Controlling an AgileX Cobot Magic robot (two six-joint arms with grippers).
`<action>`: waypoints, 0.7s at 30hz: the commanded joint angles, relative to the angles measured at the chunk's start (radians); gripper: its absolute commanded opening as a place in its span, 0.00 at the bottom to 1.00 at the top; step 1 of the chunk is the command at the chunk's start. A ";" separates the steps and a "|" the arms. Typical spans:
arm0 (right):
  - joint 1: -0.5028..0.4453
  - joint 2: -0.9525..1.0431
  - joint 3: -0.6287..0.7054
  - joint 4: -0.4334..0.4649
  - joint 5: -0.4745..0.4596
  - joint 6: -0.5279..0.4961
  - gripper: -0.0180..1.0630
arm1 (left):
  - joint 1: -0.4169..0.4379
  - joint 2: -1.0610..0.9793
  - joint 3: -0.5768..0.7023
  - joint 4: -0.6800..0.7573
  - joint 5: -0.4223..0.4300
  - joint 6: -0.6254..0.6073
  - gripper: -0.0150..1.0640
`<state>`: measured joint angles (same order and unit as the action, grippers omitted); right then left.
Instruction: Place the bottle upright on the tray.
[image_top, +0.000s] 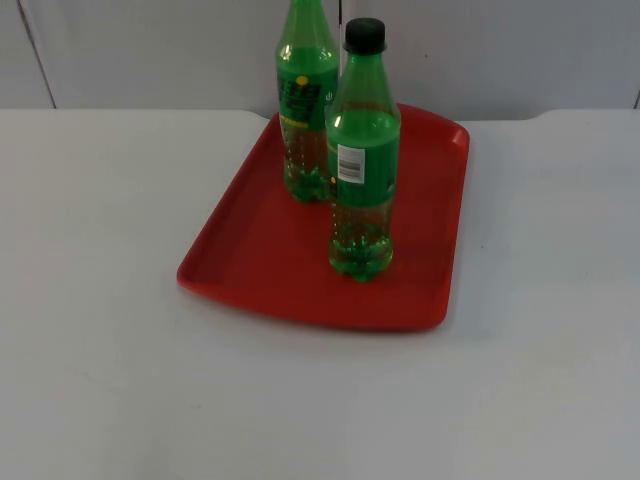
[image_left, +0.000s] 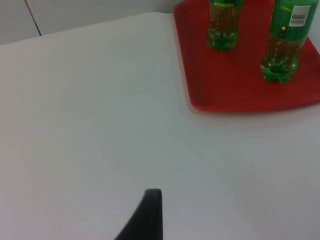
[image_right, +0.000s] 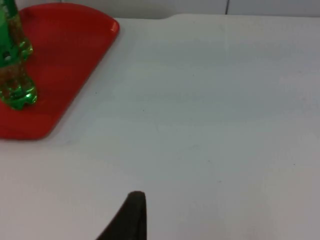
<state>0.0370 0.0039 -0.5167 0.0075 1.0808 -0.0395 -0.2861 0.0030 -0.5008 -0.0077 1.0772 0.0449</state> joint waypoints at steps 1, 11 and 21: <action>-0.018 -0.004 0.001 0.001 -0.003 0.002 0.99 | -0.002 -0.003 0.005 0.001 -0.002 -0.008 0.87; -0.018 -0.004 0.001 0.001 -0.003 0.002 0.99 | -0.002 -0.003 0.005 0.001 -0.002 -0.008 0.87; -0.018 -0.004 0.001 0.001 -0.003 0.002 0.99 | -0.002 -0.003 0.005 0.001 -0.002 -0.008 0.87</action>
<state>0.0263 0.0039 -0.5167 0.0075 1.0808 -0.0395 -0.2861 0.0030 -0.5008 -0.0077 1.0772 0.0449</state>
